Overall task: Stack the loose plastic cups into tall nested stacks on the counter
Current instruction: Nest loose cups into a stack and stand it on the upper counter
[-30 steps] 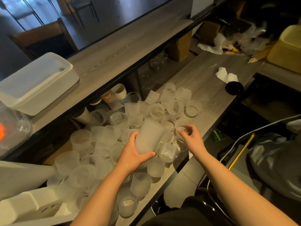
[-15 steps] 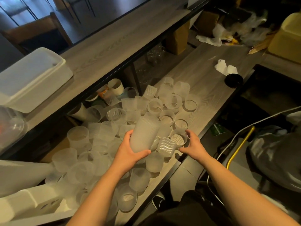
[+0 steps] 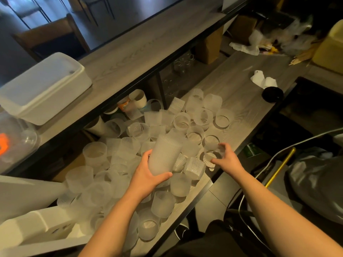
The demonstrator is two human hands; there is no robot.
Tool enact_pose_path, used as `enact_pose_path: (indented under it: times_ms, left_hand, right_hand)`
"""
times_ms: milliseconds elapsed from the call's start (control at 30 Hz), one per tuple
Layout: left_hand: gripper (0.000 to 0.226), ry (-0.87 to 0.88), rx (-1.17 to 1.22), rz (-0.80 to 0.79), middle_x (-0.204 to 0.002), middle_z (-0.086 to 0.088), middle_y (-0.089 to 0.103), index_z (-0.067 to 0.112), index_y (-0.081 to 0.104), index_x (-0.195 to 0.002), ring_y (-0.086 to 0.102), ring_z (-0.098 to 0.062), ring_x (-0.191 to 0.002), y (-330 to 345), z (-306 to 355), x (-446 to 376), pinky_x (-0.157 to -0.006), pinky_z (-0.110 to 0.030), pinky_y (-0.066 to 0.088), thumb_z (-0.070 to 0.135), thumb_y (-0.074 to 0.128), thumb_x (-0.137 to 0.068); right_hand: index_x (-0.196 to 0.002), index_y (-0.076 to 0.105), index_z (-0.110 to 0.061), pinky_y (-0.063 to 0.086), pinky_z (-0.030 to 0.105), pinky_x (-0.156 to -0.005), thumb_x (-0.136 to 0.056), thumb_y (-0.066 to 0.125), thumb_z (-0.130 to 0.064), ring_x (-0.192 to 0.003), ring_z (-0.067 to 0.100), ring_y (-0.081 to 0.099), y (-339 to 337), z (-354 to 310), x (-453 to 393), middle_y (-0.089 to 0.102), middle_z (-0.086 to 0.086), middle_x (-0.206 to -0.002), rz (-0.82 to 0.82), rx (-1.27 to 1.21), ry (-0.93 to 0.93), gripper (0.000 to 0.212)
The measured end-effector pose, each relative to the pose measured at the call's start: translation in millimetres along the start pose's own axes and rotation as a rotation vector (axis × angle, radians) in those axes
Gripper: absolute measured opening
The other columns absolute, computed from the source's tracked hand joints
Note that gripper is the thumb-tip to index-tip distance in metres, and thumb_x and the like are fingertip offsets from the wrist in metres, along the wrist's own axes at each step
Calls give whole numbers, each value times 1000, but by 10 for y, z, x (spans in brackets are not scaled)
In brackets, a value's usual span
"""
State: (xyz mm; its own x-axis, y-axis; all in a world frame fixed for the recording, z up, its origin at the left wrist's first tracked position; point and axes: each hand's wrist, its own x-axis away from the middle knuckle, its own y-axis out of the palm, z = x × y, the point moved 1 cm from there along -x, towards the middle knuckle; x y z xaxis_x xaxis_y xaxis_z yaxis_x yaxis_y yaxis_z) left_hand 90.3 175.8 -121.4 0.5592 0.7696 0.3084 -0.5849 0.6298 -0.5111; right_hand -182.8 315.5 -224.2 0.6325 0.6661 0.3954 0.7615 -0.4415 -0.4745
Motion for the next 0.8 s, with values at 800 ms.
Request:
enact_pose_path:
  times_ms: [800]
  left_hand:
    - [86,70,-55,-69,-124,20,47,47,35,-131,51,-4,-108,45,186,-167,-85,-26,48,32,89,-66]
  right_hand:
    - [-142,46,-28,37,9,-87,-70,67,-55,-114,-5,48,-60,-1570,264,54,-5,-125,-322,-89,-347,80]
